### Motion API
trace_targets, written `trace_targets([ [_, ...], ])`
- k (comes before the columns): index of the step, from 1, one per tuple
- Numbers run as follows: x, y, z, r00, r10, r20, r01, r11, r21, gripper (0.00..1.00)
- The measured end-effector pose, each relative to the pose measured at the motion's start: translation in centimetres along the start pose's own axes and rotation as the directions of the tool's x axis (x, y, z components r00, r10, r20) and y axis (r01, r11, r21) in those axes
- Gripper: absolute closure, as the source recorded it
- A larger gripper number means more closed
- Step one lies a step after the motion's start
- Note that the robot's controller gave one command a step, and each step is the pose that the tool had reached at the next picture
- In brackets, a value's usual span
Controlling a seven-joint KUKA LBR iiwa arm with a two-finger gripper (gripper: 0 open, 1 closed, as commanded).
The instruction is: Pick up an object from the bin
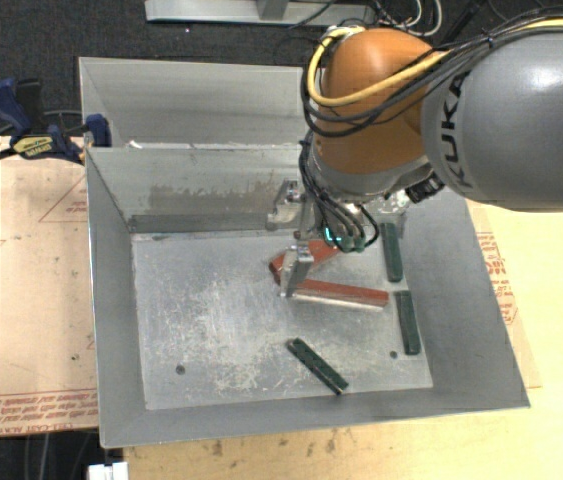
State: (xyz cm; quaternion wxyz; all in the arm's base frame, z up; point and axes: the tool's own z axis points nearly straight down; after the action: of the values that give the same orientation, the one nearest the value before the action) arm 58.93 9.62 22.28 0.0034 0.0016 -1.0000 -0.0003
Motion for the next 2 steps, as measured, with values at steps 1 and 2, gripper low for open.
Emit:
trace_targets([
  [1,-0.2,-0.1,-0.5,1.0,0.002,0.008,-0.002,1.0,-0.001,0.0],
  [2,-1.8,-3.6,6.7,0.997,-0.078,0.013,0.078,0.997,0.0,0.0],
])
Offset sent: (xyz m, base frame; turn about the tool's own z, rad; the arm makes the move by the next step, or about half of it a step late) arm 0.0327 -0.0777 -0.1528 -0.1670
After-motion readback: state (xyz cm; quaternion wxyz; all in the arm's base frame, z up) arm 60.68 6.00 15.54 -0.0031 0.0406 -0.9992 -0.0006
